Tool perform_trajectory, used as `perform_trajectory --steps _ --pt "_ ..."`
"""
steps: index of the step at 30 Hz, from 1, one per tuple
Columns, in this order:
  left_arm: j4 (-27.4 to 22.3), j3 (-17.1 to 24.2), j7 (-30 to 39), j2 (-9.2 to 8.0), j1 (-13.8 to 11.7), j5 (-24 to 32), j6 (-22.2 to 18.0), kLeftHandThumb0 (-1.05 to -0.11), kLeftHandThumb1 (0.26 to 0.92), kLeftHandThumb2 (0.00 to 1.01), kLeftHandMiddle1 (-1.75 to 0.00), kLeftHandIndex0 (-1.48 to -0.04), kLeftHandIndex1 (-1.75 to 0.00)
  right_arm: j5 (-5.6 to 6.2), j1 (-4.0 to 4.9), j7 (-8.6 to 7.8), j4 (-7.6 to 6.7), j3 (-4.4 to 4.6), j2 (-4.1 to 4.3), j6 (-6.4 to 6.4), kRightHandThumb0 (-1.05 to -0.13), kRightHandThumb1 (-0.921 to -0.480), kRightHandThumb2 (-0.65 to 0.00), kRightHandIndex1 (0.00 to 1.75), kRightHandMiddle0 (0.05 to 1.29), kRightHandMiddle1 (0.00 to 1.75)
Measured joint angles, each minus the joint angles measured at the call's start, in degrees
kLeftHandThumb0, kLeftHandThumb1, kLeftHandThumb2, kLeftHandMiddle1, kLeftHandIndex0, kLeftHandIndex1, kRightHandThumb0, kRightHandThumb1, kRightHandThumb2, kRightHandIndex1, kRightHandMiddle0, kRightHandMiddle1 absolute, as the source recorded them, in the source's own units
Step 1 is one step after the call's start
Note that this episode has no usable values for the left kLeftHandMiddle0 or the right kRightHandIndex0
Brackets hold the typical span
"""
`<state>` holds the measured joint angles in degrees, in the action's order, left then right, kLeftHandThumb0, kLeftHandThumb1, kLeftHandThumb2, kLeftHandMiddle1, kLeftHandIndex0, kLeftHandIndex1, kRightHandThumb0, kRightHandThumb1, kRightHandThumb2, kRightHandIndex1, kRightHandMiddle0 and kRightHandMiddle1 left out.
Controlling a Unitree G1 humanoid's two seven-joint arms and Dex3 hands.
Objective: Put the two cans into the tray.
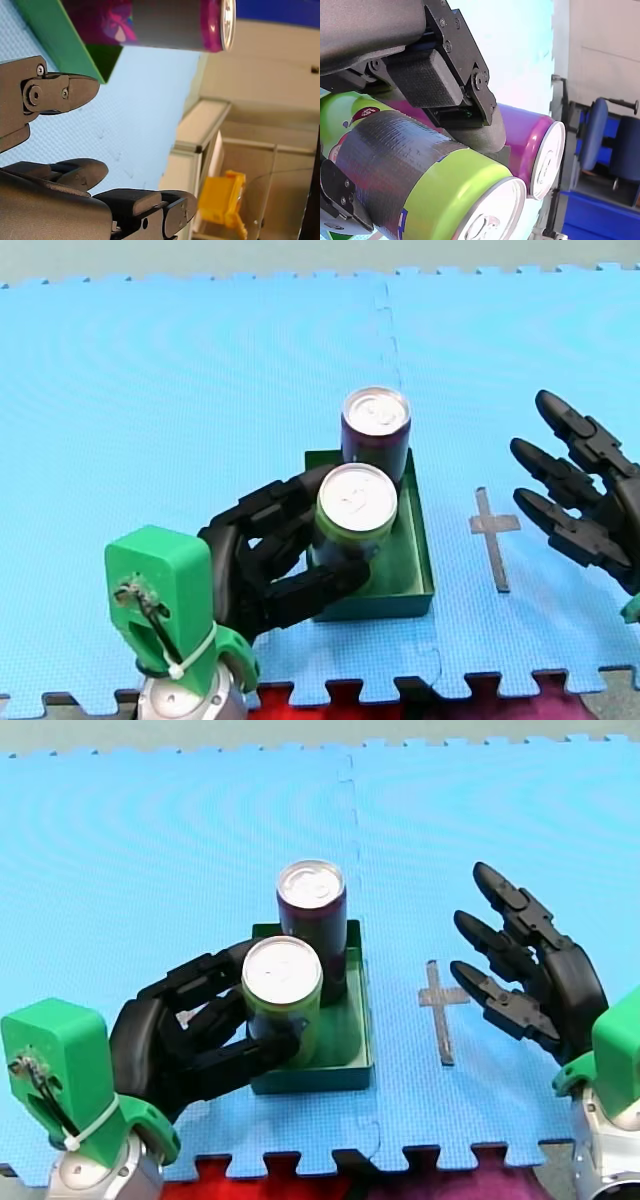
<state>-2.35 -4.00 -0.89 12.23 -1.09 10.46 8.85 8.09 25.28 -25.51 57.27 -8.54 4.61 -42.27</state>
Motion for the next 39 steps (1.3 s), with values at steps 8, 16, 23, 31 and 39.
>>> perform_trajectory --steps 8,16,23,31,39 --pt "1.54 0.1 2.8 -0.28 0.18 0.25 -3.28 -0.529 0.773 0.0 0.0 -1.03 0.0 0.45 -0.01 -0.41 -0.04 -0.14 -0.07 0.01 -1.048 -0.921 -0.273 0.0 0.29 0.0" --pt "2.54 -0.35 3.49 -1.13 0.49 -1.77 -6.09 -0.619 0.724 0.0 0.0 -0.82 0.0 0.77 -0.01 -0.85 -0.11 -0.36 -0.14 0.15 -1.048 -0.921 -0.269 0.0 0.29 0.0" --pt "2.46 -0.66 3.51 -1.3 0.75 -2.53 -6.53 -0.669 0.721 0.0 0.0 -0.78 0.0 0.78 -0.01 -0.85 -0.47 -0.39 -0.16 0.22 -1.047 -0.921 -0.269 0.0 0.29 0.0" --pt "1.7 -1.01 3.71 -1.57 0.76 -2.53 -6.12 -0.764 0.737 0.0 0.0 -0.64 0.0 0.89 -0.01 -1.07 -0.57 -0.47 -0.15 0.21 -1.045 -0.921 -0.273 0.0 0.29 0.0" --pt "1.42 -1.48 4.79 -2.34 1.05 -2.5 -5.45 -0.83 0.756 0.01 0.0 -0.6 0.0 0.89 -0.01 -1.07 -0.72 -0.49 -0.08 0.25 -1.042 -0.921 -0.278 0.0 0.29 0.0"
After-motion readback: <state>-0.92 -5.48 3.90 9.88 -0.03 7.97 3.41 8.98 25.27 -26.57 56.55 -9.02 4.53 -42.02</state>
